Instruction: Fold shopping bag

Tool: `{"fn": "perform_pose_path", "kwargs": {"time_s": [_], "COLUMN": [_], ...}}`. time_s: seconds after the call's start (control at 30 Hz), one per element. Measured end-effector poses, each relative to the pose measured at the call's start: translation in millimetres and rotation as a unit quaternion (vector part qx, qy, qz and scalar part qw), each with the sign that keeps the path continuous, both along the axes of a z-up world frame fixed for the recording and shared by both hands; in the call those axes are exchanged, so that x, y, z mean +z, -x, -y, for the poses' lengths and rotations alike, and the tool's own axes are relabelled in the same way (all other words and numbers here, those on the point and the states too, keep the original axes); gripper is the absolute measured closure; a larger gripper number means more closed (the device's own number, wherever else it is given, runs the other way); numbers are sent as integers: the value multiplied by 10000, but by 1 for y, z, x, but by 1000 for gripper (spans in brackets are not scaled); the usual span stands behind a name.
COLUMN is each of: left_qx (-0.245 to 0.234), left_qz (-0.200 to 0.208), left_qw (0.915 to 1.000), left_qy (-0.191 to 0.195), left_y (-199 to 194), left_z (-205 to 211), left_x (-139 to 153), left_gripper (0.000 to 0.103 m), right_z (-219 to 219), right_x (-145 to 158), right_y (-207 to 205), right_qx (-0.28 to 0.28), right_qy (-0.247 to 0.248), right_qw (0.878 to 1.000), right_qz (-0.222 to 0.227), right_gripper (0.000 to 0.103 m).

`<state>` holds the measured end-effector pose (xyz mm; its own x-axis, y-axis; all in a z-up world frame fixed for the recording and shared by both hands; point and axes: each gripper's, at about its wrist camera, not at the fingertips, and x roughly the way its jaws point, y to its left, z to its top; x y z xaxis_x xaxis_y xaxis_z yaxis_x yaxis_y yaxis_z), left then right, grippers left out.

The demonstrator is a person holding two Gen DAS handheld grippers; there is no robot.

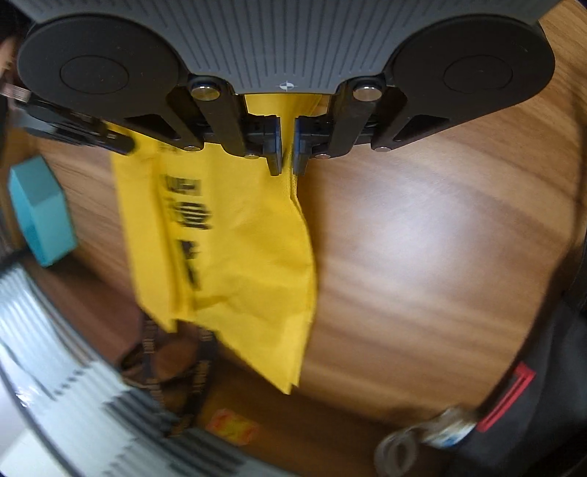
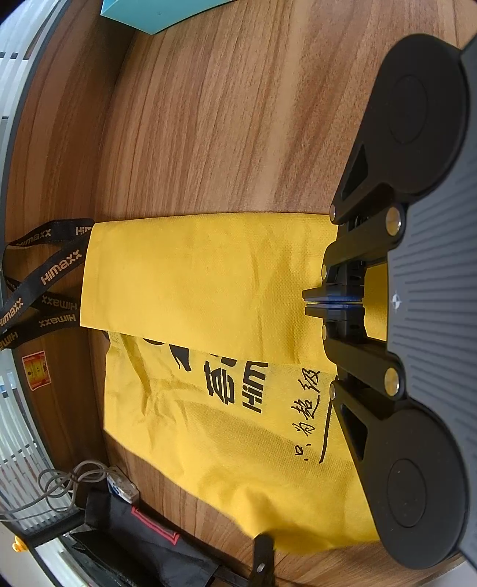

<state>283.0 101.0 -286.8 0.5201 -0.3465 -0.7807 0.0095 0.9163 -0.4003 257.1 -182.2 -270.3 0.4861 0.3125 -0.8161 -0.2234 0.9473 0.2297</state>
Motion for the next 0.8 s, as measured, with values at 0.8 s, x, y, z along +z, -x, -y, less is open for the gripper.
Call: {"fn": "perform_pose_path", "kwargs": {"time_s": [0.8], "left_qx": [-1763], "left_qz": [-910], "left_qw": [9754], "left_qy": [960], "left_y": [-72], "left_z": [150], "left_x": [-71], "left_gripper": [96], "right_z": [58], "right_x": [0], "right_y": [34], "right_qx": [-561], "right_qy": [-1087], "right_qw": [9918], "right_qz": [-371], "right_gripper": [99]}}
